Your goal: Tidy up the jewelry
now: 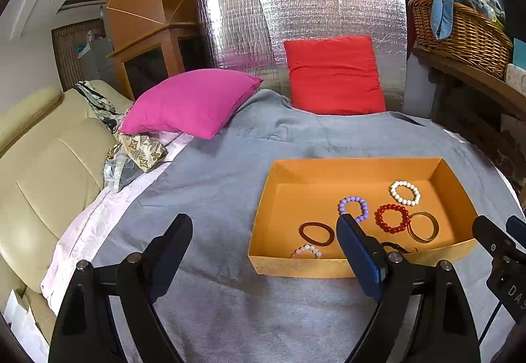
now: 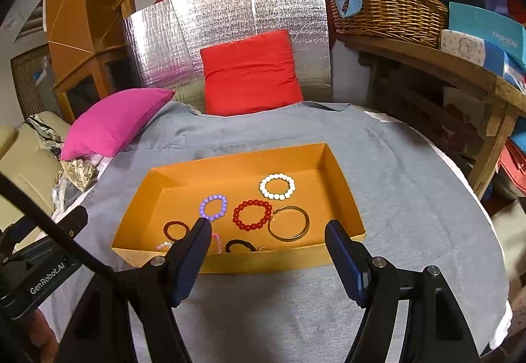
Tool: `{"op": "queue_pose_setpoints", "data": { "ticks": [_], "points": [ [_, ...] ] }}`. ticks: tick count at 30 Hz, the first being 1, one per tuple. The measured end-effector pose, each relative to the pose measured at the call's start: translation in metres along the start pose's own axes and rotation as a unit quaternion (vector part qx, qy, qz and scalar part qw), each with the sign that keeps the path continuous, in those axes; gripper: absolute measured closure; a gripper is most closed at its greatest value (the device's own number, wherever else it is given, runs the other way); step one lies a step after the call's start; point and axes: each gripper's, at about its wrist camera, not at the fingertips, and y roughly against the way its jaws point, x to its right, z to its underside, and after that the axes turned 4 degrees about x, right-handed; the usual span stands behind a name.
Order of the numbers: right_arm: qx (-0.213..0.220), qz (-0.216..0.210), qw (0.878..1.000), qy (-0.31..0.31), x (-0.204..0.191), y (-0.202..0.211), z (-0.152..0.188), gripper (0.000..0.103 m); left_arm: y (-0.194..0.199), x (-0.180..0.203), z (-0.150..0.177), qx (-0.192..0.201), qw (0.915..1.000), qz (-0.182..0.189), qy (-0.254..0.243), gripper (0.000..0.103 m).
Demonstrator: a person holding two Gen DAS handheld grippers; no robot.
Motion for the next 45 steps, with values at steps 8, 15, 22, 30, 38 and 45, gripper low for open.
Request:
{"op": "queue_pose_setpoints", "data": {
  "ticks": [8, 15, 22, 30, 38, 45],
  "points": [
    [0.0, 0.0, 1.0, -0.001, 0.0, 0.0, 0.001, 0.028, 0.0, 0.0, 0.0, 0.0, 1.0, 0.0, -0.001, 0.014],
    [0.0, 0.0, 1.0, -0.001, 0.0, 0.0, 0.001, 0.028, 0.001, 0.001, 0.0, 0.0, 1.0, 0.0, -0.002, 0.014],
    [-0.002, 0.0, 1.0, -0.002, 0.0, 0.0, 0.001, 0.028, 0.001, 0.0, -0.001, 0.0, 1.0, 0.001, -0.005, 0.014],
    [-0.004, 0.001, 1.0, -0.004, 0.001, -0.004, -0.001, 0.028, 0.0, 0.0, -0.003, 0.0, 1.0, 0.003, -0.006, 0.013],
    [-0.014, 0.001, 1.0, -0.011, 0.005, -0.02, -0.008, 0.028, -0.009, 0.002, -0.013, -0.006, 0.9999, 0.003, -0.014, 0.013],
    [-0.02, -0.003, 1.0, -0.019, 0.006, -0.031, -0.011, 0.028, -0.015, 0.005, -0.017, -0.013, 0.9994, -0.001, -0.032, 0.013]
  ]
}}
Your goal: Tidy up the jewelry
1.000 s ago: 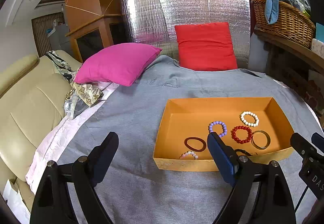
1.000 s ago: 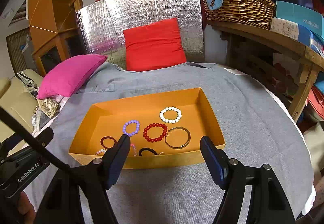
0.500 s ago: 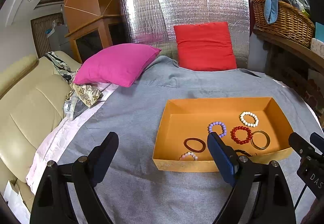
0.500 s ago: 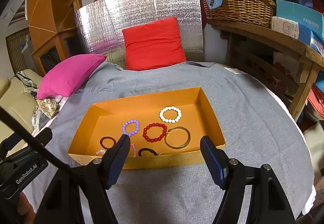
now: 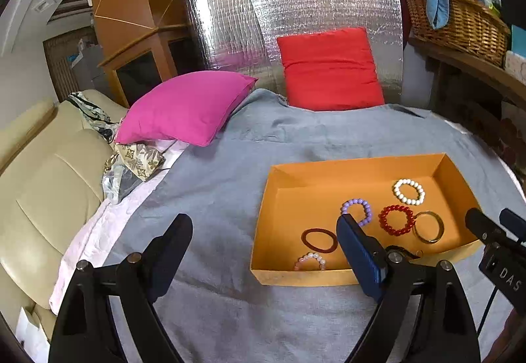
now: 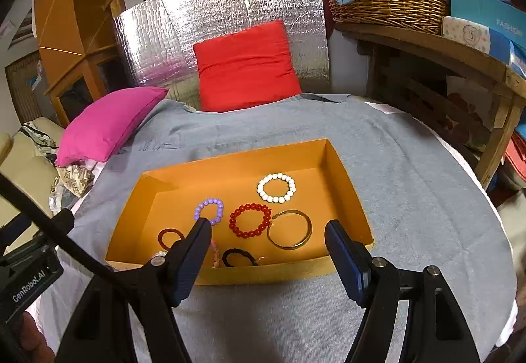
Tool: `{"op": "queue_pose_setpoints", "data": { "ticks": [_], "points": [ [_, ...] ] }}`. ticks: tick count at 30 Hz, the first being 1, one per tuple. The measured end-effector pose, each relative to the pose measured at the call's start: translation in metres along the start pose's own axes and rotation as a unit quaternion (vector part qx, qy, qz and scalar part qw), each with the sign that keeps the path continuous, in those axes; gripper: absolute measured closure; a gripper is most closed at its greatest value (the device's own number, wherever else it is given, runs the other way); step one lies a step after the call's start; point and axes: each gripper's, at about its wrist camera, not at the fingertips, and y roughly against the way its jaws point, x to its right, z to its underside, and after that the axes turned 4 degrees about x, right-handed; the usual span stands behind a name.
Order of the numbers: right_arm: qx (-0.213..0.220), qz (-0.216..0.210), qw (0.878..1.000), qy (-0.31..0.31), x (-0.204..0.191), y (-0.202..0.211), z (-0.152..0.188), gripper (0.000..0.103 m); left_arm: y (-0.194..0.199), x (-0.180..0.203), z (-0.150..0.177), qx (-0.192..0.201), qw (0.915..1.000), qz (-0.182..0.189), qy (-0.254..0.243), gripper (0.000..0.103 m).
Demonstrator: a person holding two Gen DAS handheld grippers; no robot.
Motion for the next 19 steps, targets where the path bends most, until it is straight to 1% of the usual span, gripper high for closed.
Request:
{"op": "queue_pose_setpoints", "data": {
  "ticks": [8, 14, 17, 19],
  "points": [
    [-0.006, 0.0, 1.0, 0.0, -0.006, -0.013, -0.003, 0.028, -0.009, 0.002, -0.006, 0.003, 0.9998, -0.002, -0.022, 0.013],
    [-0.014, 0.007, 1.0, 0.003, -0.008, -0.024, -0.002, 0.028, -0.022, -0.001, -0.006, -0.005, 0.9999, 0.004, -0.016, 0.013],
    [-0.018, 0.011, 1.0, 0.005, -0.008, -0.028, -0.001, 0.028, -0.025, -0.004, -0.002, -0.009, 0.9998, 0.012, -0.01, 0.014],
    [-0.018, 0.005, 1.0, 0.006, -0.007, -0.028, 0.001, 0.028, -0.024, -0.005, 0.006, -0.012, 0.9996, 0.024, -0.002, 0.013]
  ]
}}
